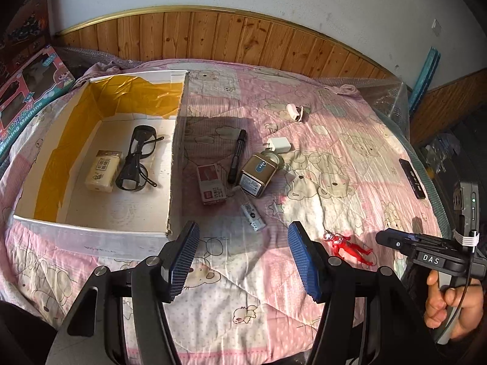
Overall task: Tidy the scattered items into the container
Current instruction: 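Grasp the red toy figure with right gripper while left gripper grasps the clear tube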
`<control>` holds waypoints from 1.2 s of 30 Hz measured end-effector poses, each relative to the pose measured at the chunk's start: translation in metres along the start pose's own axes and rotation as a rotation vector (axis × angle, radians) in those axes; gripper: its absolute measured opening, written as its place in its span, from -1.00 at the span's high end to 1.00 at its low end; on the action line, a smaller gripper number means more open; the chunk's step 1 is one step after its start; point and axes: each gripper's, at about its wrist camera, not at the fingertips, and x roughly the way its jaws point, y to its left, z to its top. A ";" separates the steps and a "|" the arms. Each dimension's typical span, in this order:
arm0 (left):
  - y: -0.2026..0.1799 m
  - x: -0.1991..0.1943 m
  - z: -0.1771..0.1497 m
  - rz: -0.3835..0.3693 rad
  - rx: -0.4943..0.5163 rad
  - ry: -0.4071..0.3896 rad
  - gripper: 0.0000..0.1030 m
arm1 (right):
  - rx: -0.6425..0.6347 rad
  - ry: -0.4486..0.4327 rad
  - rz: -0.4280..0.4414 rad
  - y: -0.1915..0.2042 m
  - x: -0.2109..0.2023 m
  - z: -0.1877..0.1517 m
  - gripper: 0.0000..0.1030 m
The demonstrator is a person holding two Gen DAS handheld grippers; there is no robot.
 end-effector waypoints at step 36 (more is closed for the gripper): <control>0.015 0.166 -0.001 0.073 -0.113 0.157 0.64 | -0.095 0.180 0.026 -0.011 0.075 0.009 0.32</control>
